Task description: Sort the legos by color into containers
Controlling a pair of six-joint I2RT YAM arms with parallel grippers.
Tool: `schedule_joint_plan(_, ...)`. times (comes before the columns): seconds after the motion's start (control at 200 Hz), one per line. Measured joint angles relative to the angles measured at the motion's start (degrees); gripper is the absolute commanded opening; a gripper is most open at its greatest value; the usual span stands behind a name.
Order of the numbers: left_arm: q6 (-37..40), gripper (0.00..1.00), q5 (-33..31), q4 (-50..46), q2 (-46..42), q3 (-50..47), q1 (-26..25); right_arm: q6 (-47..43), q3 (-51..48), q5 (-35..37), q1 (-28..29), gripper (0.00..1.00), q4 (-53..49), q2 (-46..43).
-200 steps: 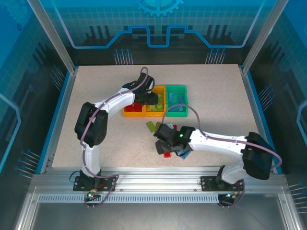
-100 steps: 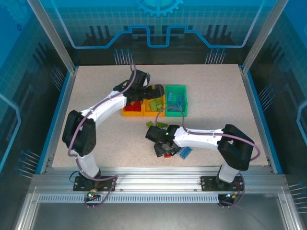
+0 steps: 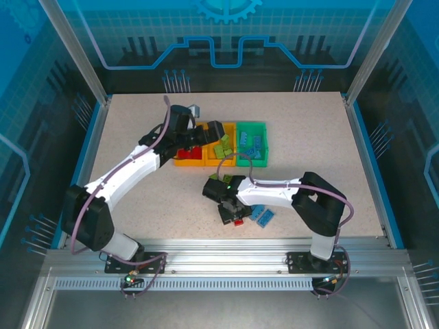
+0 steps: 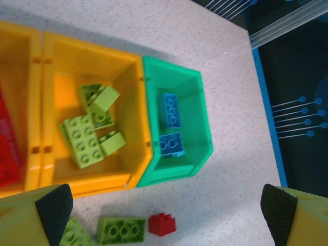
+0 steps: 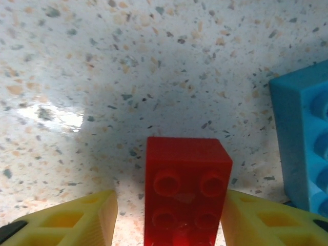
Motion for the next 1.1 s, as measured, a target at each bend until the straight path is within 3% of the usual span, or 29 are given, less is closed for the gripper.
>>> schedule_joint_plan(0.31, -0.02, 0.99, -2.84, -1.60, -10.12, -8.46, 2.01, -2.58, 3.02, -0.15, -0.44, 0.24, -1.68, 1.92)
schedule_joint_plan(0.595, -1.57, 0.99, -7.02, -5.20, -18.71, -16.00, 5.46, -7.39, 7.48, -1.68, -2.14, 0.22, 1.46, 1.27)
schedule_joint_plan(0.88, -4.52, 0.99, -10.49, -10.14, -22.73, -24.13, 8.57, -9.75, 18.91, -17.00, -17.27, 0.22, 11.76, 2.12)
schedule_joint_plan(1.101, -6.69, 0.99, -10.58, -10.82, -24.83, -30.25, 8.79, -9.62, 35.43, -26.27, -20.52, 0.22, 15.56, 12.61)
